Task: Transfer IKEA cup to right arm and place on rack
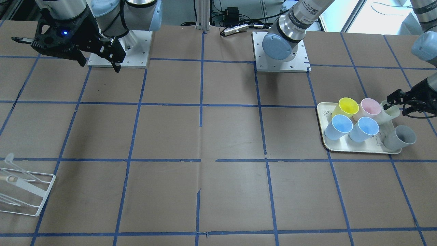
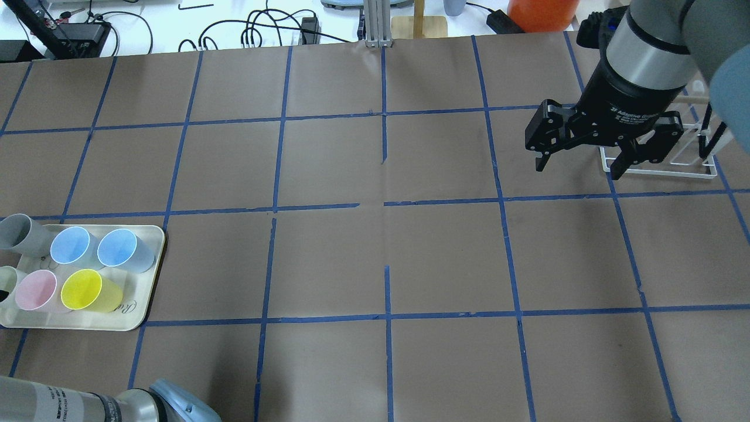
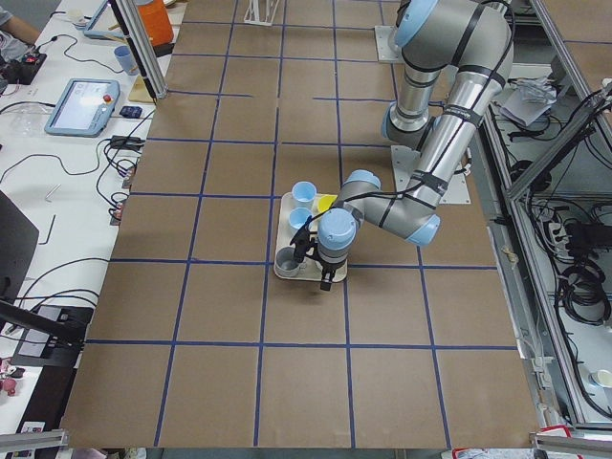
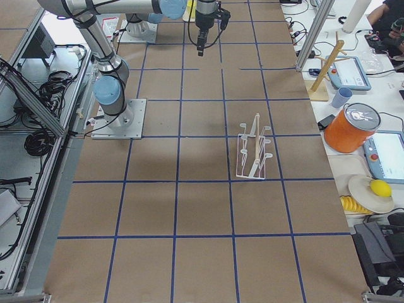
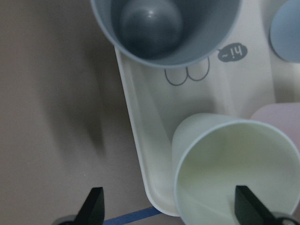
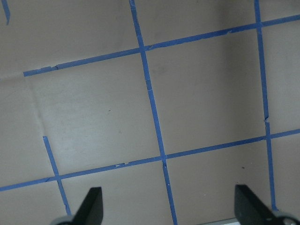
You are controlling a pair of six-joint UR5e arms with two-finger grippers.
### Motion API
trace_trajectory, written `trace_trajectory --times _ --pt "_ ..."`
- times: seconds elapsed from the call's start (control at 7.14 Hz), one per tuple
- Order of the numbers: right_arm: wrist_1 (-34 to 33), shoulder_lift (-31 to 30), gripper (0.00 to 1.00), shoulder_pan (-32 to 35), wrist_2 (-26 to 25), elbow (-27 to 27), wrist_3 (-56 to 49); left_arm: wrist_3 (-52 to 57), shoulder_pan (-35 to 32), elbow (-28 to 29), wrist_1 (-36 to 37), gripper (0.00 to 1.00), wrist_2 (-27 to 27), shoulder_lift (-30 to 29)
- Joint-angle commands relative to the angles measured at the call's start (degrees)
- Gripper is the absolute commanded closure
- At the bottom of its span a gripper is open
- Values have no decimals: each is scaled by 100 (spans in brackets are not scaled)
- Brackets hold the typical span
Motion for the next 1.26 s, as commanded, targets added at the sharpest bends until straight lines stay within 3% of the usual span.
trace_trajectory --times 0.0,0.14,0.84,0.98,1.12 --pt "3 0 0 0 -3 0 26 2 -21 9 1 56 -7 -100" --pt "3 0 0 0 -3 -9 18 2 -21 18 1 97 10 -100" --pt "30 0 0 -9 -21 0 9 19 -39 132 -209 100 19 285" --pt "56 8 0 0 -3 0 9 28 -39 333 -662 100 -15 495" --pt "65 9 0 0 -3 0 9 28 -39 787 -1459 100 -494 741"
